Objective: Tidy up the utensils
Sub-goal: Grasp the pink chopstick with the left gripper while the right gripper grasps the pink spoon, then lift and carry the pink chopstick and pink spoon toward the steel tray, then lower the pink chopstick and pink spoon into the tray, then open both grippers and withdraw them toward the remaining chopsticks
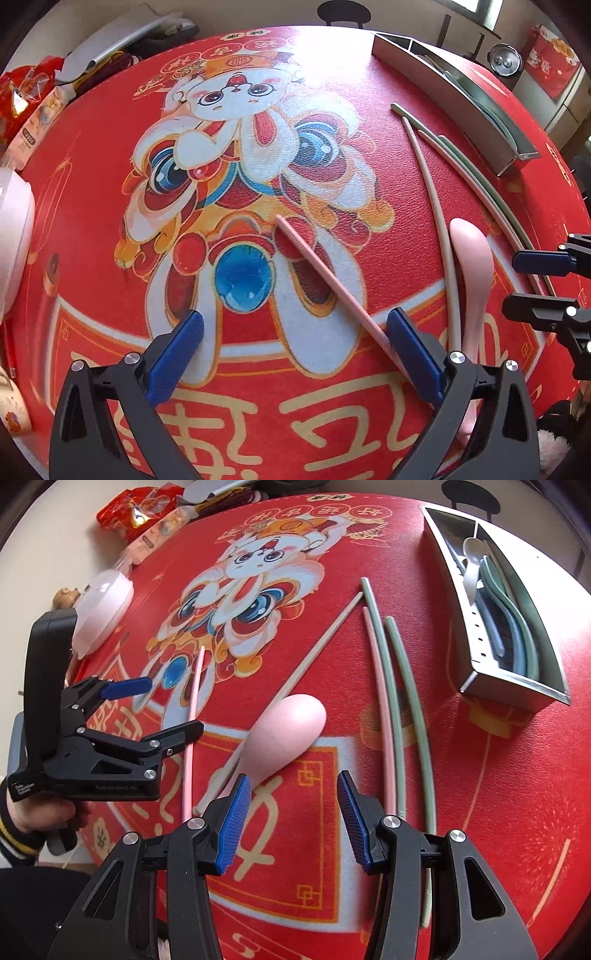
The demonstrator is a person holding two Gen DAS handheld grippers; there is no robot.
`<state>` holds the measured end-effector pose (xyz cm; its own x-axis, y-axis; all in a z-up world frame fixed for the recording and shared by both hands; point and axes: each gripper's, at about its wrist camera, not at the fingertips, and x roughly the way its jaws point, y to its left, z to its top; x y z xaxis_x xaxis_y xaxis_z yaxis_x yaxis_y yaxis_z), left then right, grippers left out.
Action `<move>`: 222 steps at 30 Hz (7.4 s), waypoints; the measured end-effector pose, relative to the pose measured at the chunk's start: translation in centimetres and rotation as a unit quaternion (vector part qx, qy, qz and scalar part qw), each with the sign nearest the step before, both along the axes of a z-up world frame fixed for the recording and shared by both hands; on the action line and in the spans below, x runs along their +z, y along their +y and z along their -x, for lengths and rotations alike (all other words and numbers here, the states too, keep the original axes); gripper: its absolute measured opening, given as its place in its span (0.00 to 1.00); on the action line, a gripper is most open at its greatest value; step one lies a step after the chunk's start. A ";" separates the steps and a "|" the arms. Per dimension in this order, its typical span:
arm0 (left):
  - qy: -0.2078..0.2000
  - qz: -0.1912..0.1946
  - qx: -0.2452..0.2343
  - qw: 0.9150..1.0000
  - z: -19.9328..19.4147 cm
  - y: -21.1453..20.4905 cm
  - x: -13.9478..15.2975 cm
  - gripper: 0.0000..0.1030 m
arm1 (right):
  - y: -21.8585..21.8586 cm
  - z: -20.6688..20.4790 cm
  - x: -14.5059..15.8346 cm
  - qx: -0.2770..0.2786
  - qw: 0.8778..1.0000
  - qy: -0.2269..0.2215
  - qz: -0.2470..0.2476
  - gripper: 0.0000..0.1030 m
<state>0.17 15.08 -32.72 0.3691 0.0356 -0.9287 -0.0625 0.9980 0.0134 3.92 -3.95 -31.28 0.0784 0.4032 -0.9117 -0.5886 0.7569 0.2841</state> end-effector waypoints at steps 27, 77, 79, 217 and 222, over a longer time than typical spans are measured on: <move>-0.017 0.110 -0.024 0.994 -1.5 0.4 1.2 0.08 | 0.5 -0.6 -0.7 -0.030 1.000 -0.002 0.002 0.07; -0.036 0.061 -0.003 0.997 2.1 -0.2 1.0 0.06 | 0.1 0.0 -1.3 -0.018 1.000 0.012 0.006 0.08; -0.036 0.059 -0.004 0.998 2.0 -0.3 1.0 0.06 | 0.2 0.0 -1.3 -0.017 1.000 0.011 0.008 0.08; -0.070 0.260 0.045 0.962 -23.5 -10.2 6.4 0.09 | -7.3 -20.6 4.8 -0.042 0.994 -0.060 0.078 0.08; -0.105 0.230 0.030 0.967 -21.0 -7.9 9.3 0.36 | -8.9 -18.3 6.7 -0.080 0.995 -0.057 0.020 0.08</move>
